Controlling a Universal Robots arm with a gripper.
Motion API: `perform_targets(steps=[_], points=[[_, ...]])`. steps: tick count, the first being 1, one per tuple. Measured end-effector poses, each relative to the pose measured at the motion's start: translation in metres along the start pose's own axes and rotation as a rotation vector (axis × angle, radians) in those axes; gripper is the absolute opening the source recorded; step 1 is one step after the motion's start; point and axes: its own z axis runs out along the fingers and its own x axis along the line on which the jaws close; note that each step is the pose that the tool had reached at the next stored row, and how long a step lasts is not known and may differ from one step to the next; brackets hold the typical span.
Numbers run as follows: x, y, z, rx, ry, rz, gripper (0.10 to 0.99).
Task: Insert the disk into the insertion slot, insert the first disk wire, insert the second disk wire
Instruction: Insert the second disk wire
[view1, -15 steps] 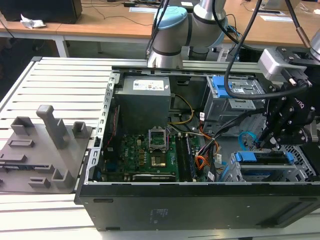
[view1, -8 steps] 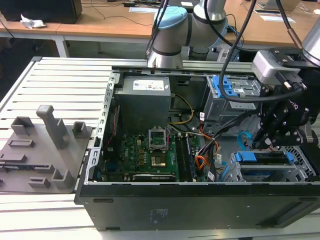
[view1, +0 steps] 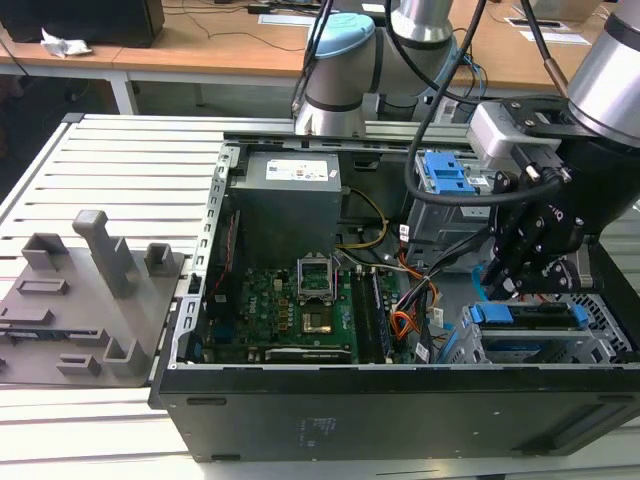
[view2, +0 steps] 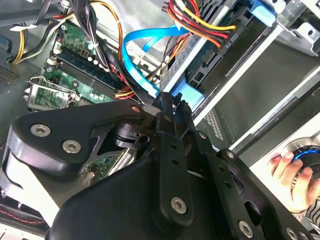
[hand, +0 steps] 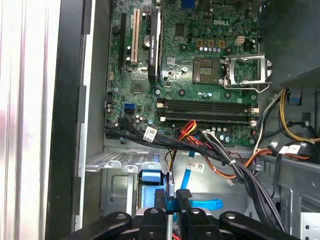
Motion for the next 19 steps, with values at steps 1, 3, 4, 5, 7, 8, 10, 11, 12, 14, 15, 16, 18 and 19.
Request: perform_targets(steps=[1,3,4,5,7,8,10,11,12,14,15,16,18,19], points=[[0.0000,0.0000,0.0000,0.000,0.0001,0.000,0.235],[-0.0001,0.0000,0.0000,0.000,0.0000,0.000,0.235],[-0.0001,0.0000,0.0000,0.000,0.0000,0.000,0.235],[-0.0001,0.0001,0.0000,0.000,0.0001,0.000,0.235],[-0.0001,0.0001,0.0000,0.000,0.0000,0.000,0.220],[-0.0001,0.0001,0.0000,0.000,0.0000,0.000,0.161],[-0.0001,0.0001,0.0000,0.000,0.0000,0.000,0.157],[-0.0001,0.0001,0.0000,0.000,0.0000,0.000,0.157],[0.0000,0.0001,0.0000,0.000,-0.0001,0.000,0.157],[0.0025,-0.0015,0.0003,0.000,0.0001,0.000,0.157],[0.0037,-0.0037,0.0006,-0.001,0.0000,0.000,0.157],[0.0044,-0.0061,0.0009,-0.001,-0.0002,0.000,0.157],[0.0054,-0.0135,0.0014,-0.003,0.0002,0.000,0.157],[0.0057,-0.0171,0.0016,-0.003,0.0001,0.000,0.157]])
